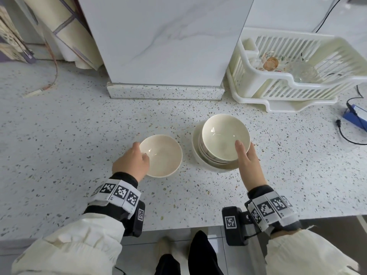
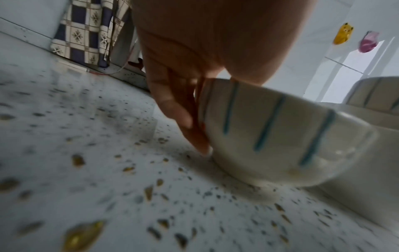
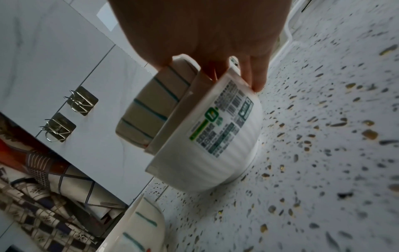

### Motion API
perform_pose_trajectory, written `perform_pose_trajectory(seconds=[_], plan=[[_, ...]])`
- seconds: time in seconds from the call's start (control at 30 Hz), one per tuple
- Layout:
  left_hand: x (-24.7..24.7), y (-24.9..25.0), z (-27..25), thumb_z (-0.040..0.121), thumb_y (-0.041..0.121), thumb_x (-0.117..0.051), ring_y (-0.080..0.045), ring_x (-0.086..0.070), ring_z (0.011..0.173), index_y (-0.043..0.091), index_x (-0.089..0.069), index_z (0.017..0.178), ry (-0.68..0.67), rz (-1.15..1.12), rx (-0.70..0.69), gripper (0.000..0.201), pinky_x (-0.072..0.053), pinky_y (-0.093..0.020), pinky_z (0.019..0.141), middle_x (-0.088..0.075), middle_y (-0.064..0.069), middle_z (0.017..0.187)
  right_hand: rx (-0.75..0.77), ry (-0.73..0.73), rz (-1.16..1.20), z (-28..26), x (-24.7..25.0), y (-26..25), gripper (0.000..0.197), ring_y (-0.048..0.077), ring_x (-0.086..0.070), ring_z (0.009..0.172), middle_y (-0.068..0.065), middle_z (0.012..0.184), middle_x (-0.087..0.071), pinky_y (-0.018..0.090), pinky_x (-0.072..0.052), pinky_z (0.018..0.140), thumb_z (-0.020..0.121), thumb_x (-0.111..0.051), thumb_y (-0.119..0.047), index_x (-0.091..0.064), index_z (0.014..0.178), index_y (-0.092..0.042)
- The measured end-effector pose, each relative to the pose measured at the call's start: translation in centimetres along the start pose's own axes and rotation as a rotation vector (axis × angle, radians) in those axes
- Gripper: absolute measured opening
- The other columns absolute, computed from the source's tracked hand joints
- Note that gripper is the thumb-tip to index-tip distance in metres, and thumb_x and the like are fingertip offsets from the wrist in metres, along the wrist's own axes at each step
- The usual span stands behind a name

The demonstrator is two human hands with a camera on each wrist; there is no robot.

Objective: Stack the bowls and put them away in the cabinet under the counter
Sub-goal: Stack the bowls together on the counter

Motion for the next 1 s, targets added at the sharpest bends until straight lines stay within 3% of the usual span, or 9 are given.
perform_pose_trajectory(seconds=[0.13,0.23,0.37,0.5,0.57,0.67,0.8,0.93,1.0], plan=[[-0.9,-1.1,0.0,0.09,0.019,-0.032,-0.015,-0.049,0.046,0.008,-0.045,0.118,-0.101,-0.156,0.079,0.033,-0.035,-0.026,0.05,-0.06,-0.003,0.057,-0.009,-0.005,0.018,0.0,0.0,-0.1,0.068,0.023,-0.045,0.125,0.003,0.131,-0.053,0.038,-0.037,0.104,0.08,-0.036,-0.055,-0.037,0.139,-0.022],[0.0,-0.4,-0.4,0.088,0.019,-0.033,-0.017,-0.048,0.048,0.01,-0.048,0.111,-0.032,-0.333,0.082,0.029,-0.035,-0.027,0.051,-0.059,-0.004,0.057,-0.022,-0.015,0.023,0.0,0.1,-0.2,0.069,0.022,-0.043,0.126,0.003,0.132,-0.052,0.039,-0.035,0.106,0.08,-0.036,-0.057,-0.036,0.139,-0.022],[3.0,2.1,-1.0,0.088,0.021,-0.038,-0.026,-0.056,0.065,0.009,-0.049,0.111,0.113,-0.566,-0.001,0.029,-0.044,-0.029,0.059,-0.064,-0.011,0.081,-0.034,-0.037,0.027,-0.1,0.3,-0.7,0.052,0.017,-0.043,0.117,-0.003,0.12,-0.048,0.028,-0.031,0.093,0.095,-0.033,-0.046,-0.036,0.14,-0.019],[5.4,6.6,-2.2,0.089,0.018,-0.038,-0.022,-0.059,0.06,0.011,-0.053,0.103,0.108,-0.742,-0.167,0.021,-0.05,-0.038,0.063,-0.058,0.001,0.069,-0.043,-0.067,0.028,-0.1,0.5,-1.2,0.052,0.009,-0.037,0.113,-0.006,0.12,-0.042,0.024,-0.026,0.093,0.096,-0.025,-0.043,-0.032,0.142,-0.019],[5.5,8.9,-2.5,0.09,0.018,-0.038,-0.022,-0.059,0.057,0.011,-0.054,0.098,0.075,-0.729,-0.242,0.019,-0.053,-0.037,0.063,-0.058,0.0,0.067,-0.053,-0.088,0.019,0.0,0.7,-1.1,0.053,0.011,-0.038,0.117,-0.002,0.125,-0.045,0.026,-0.027,0.097,0.096,-0.022,-0.045,-0.032,0.143,-0.021],[4.6,11.9,-2.3,0.091,0.02,-0.036,-0.014,-0.056,0.049,0.01,-0.057,0.091,0.054,-0.573,-0.331,0.024,-0.045,-0.018,0.045,-0.058,-0.001,0.057,-0.057,-0.113,0.008,0.4,1.0,-0.8,0.063,0.02,-0.041,0.13,0.003,0.14,-0.047,0.035,-0.028,0.111,0.092,-0.02,-0.057,-0.035,0.143,-0.023],[3.3,14.4,-2.0,0.09,0.021,-0.036,-0.023,-0.058,0.064,0.007,-0.06,0.09,0.05,-0.47,-0.364,0.027,-0.037,-0.024,0.048,-0.057,-0.002,0.062,-0.073,-0.136,0.035,0.6,1.3,-0.6,0.081,0.02,-0.043,0.133,0.004,0.142,-0.049,0.048,-0.031,0.113,0.074,-0.019,-0.077,-0.04,0.138,-0.032],[2.7,15.6,-1.7,0.09,0.021,-0.035,-0.023,-0.056,0.065,0.01,-0.059,0.088,0.061,-0.406,-0.382,0.026,-0.035,-0.025,0.051,-0.053,0.001,0.059,-0.066,-0.119,0.061,0.7,1.8,-1.0,0.055,0.021,-0.043,0.132,0.007,0.142,-0.049,0.05,-0.033,0.111,0.089,-0.021,-0.059,-0.041,0.136,-0.037],[2.6,15.9,-1.5,0.09,0.021,-0.034,-0.025,-0.056,0.066,0.008,-0.059,0.089,0.075,-0.368,-0.387,0.028,-0.038,-0.027,0.055,-0.056,-0.004,0.065,-0.053,-0.122,0.033,0.7,1.9,-1.3,0.036,0.021,-0.043,0.131,0.009,0.141,-0.049,0.049,-0.034,0.111,0.096,-0.02,-0.048,-0.043,0.124,-0.051]])
Point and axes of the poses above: each hand's wrist, its own z-axis towards the middle knuckle, its own x-axis out of the back of the hand, y = z × x, the point moved 7 cm from there along z, towards the middle knuckle
